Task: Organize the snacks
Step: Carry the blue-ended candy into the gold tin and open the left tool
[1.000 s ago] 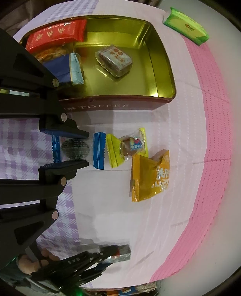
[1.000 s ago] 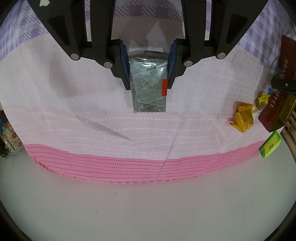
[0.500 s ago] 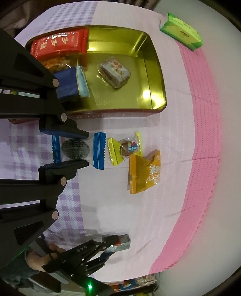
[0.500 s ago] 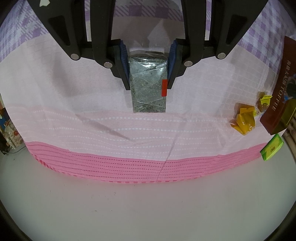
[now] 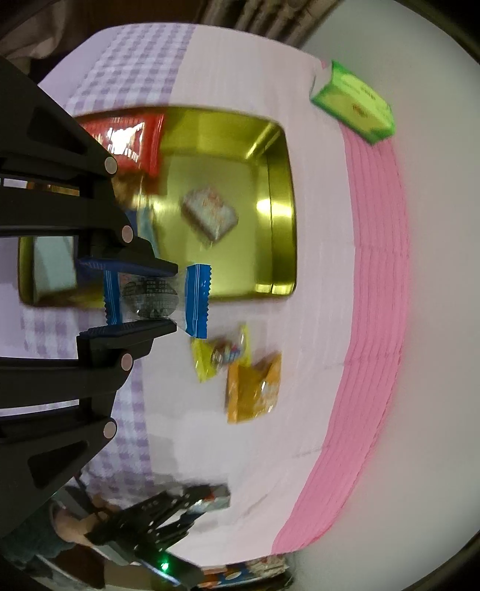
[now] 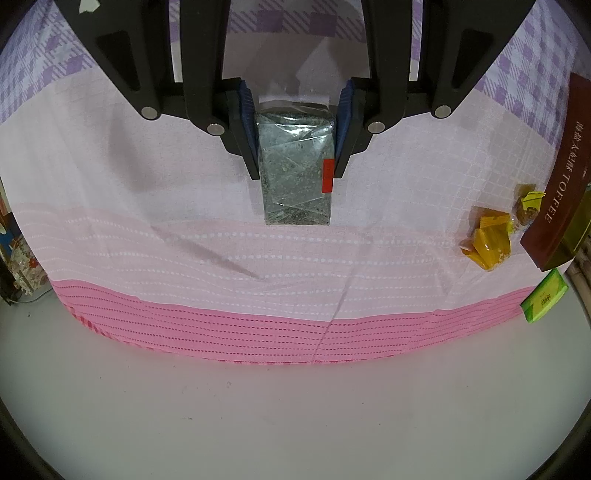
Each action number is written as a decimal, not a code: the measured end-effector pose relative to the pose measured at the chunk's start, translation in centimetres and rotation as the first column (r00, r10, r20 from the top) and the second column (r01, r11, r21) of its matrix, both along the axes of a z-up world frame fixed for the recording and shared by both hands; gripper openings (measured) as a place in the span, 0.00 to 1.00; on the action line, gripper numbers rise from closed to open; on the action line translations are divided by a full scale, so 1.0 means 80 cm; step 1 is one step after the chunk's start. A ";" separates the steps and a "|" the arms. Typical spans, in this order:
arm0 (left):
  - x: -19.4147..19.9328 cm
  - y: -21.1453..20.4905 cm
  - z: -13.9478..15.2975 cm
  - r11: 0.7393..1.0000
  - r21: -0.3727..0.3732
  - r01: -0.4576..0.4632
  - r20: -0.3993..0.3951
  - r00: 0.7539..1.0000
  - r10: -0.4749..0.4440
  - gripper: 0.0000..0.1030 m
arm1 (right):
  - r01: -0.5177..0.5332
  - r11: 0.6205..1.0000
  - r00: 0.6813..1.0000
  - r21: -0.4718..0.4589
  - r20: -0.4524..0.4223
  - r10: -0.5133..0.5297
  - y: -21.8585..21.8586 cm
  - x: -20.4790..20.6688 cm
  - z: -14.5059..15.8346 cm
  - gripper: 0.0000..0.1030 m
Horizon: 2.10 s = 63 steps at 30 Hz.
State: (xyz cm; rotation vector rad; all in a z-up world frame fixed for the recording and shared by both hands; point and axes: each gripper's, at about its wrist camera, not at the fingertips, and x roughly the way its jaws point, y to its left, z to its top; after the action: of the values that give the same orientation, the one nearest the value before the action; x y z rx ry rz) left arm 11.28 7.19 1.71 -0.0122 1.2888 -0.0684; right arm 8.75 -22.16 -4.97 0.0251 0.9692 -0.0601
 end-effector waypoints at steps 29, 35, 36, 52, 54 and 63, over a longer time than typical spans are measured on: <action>0.050 0.117 -0.071 0.979 0.179 -0.103 -0.041 0.993 0.112 0.23 | 0.000 1.000 1.000 -0.007 -0.001 0.000 0.000 0.000 0.000 0.32; 0.047 0.120 -0.078 0.976 0.187 -0.107 -0.052 0.992 0.119 0.23 | 0.000 1.000 1.000 -0.008 -0.001 0.000 0.000 0.000 0.000 0.32; 0.047 0.121 -0.078 0.976 0.188 -0.107 -0.053 0.991 0.119 0.23 | 0.000 1.000 1.000 -0.008 -0.001 0.000 -0.001 0.000 0.000 0.32; 0.046 0.133 -0.086 0.972 0.204 -0.114 -0.063 0.990 0.130 0.25 | 0.002 1.000 1.000 -0.013 -0.002 -0.002 0.001 0.001 0.000 0.32; 0.044 0.133 -0.084 0.972 0.206 -0.111 -0.060 0.990 0.125 0.25 | 0.002 1.000 1.000 -0.013 -0.002 -0.002 0.001 0.001 0.000 0.32; 0.024 0.123 -0.062 0.974 0.203 -0.099 -0.002 0.995 0.102 0.25 | 0.002 1.000 1.000 -0.014 -0.002 -0.002 0.000 0.000 0.000 0.32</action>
State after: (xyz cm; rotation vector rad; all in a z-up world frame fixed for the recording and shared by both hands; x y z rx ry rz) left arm 13.22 17.02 -3.25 0.0966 1.3004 0.1502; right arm 8.78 -22.16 -4.99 0.0127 0.9708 -0.0690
